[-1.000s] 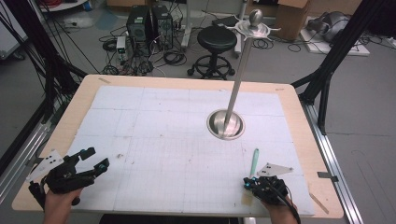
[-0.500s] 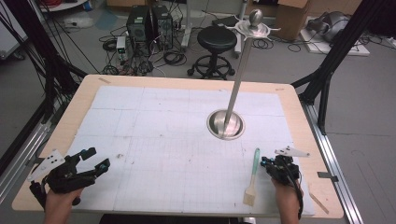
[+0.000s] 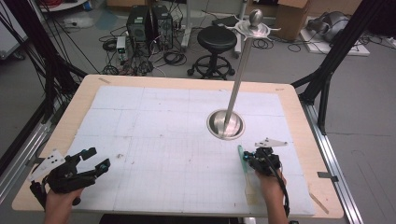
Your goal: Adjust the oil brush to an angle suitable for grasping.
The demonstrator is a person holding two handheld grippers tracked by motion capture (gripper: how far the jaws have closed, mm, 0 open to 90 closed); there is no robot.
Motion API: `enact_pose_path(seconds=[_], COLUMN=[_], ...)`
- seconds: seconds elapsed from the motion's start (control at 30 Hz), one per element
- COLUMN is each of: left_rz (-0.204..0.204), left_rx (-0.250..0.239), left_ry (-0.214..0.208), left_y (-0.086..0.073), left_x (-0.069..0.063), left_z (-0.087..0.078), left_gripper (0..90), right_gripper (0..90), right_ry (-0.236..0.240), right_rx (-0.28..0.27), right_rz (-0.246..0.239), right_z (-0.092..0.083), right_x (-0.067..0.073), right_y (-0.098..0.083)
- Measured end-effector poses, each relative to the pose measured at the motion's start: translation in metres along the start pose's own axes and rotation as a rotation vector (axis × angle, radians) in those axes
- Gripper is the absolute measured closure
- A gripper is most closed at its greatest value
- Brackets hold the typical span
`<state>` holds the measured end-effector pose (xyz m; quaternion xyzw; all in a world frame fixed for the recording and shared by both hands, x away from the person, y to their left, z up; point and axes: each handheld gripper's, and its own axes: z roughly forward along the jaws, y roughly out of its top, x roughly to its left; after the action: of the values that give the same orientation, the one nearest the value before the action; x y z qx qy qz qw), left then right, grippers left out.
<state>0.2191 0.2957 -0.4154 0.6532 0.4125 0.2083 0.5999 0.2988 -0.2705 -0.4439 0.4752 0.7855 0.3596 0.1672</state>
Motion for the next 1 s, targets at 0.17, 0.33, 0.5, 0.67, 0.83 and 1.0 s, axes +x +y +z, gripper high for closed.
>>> enact_pose_path(seconds=[0.17,0.33,0.5,0.67,0.83,1.0], left_rz=[0.002,0.002,0.002,0.001,0.004,0.005], left_rx=[0.003,0.002,0.004,0.004,0.005,0.006], left_ry=[-0.002,-0.002,-0.003,-0.004,-0.006,-0.003], left_y=[0.0,0.0,0.0,0.0,0.0,0.0], left_x=[0.0,0.0,0.0,0.0,-0.002,-0.001], left_z=[0.0,0.0,0.001,0.001,0.001,0.001], left_gripper=[22.0,22.0,22.1,22.1,22.1,22.1], right_gripper=[89.4,89.4,87.9,89.5,89.5,89.5], right_ry=[0.045,0.095,0.163,0.189,0.241,0.29], right_rx=[0.004,0.02,0.009,-0.057,-0.02,0.034], right_rz=[-0.054,-0.084,-0.146,-0.142,-0.161,-0.194], right_z=[0.009,0.018,0.024,-0.003,-0.017,-0.026], right_x=[0.013,0.027,0.048,0.047,0.045,0.052], right_y=[0.007,0.014,0.021,0.012,-0.011,-0.025])
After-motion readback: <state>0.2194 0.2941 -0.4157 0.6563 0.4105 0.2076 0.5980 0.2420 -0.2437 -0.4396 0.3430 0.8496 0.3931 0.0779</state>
